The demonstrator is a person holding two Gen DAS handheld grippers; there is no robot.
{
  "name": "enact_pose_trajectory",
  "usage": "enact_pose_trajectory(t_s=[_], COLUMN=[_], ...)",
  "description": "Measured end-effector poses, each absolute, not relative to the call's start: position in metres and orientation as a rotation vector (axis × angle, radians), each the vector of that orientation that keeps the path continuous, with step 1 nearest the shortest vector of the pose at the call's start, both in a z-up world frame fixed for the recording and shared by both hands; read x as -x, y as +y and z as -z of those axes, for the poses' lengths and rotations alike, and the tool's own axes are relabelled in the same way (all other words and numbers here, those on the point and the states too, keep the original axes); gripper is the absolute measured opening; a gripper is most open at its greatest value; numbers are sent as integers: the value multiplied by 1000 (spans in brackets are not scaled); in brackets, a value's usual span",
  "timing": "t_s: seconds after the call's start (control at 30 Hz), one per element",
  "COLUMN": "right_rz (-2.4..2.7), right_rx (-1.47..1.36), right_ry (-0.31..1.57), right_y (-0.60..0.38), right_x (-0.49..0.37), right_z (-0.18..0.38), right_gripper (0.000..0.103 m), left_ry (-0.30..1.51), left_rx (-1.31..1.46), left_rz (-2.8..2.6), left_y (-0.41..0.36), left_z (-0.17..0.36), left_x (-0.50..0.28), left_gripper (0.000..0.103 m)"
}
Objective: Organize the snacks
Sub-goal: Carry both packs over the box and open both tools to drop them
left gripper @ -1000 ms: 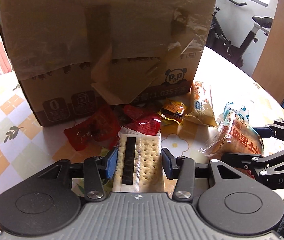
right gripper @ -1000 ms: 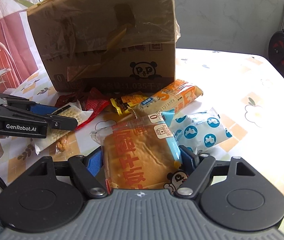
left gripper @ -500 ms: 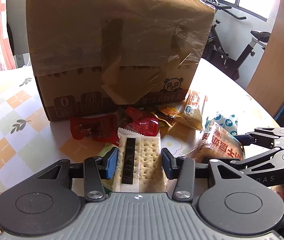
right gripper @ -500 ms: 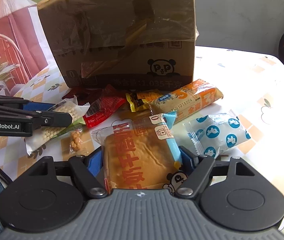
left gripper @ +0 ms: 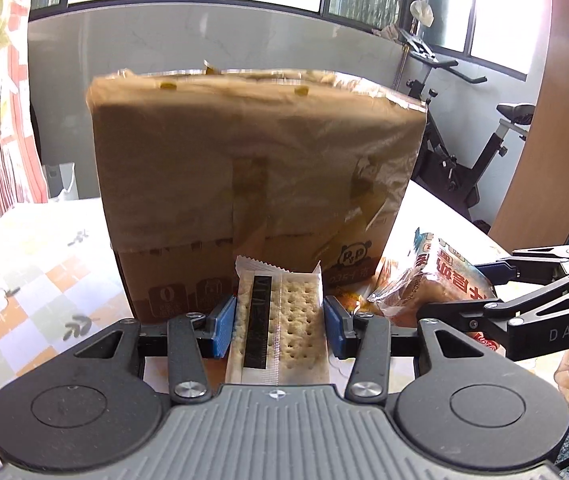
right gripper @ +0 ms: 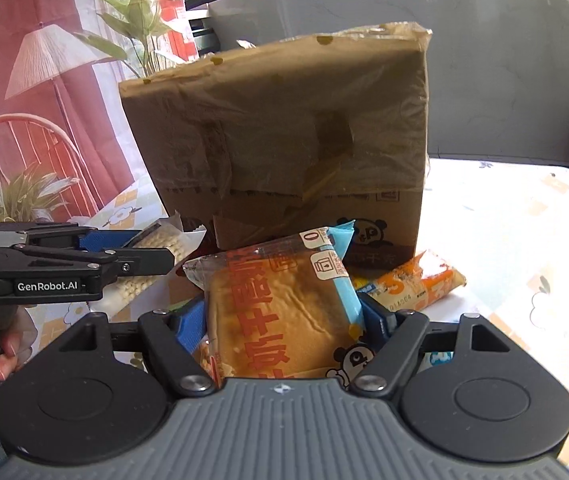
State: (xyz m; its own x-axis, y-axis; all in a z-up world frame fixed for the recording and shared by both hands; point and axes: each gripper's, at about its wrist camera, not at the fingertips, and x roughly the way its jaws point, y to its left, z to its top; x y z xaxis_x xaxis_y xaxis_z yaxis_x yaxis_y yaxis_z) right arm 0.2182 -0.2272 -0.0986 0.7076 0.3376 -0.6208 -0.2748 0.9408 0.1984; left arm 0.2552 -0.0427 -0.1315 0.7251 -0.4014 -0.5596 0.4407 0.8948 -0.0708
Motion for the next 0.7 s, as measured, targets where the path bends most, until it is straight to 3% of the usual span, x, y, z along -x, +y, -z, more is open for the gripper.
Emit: enact_pose_trajectory(t_s=[0.33, 0.53, 0.7], right_rz=[-423, -405, -335], right_rx=[-16, 54, 46], right_ry=[503, 440, 467], right_y=[-214, -205, -209], right_x=[-260, -311, -377], right_z=[-4, -32, -24], right_gripper=[77, 77, 77], left_ry=[354, 341, 407], left_rx=[-72, -27, -31], left_rz=[513, 454, 352], left_y=[-36, -36, -44], left_z=[34, 9, 14], left_x=[-271, -318, -370], left_gripper=[49, 49, 49])
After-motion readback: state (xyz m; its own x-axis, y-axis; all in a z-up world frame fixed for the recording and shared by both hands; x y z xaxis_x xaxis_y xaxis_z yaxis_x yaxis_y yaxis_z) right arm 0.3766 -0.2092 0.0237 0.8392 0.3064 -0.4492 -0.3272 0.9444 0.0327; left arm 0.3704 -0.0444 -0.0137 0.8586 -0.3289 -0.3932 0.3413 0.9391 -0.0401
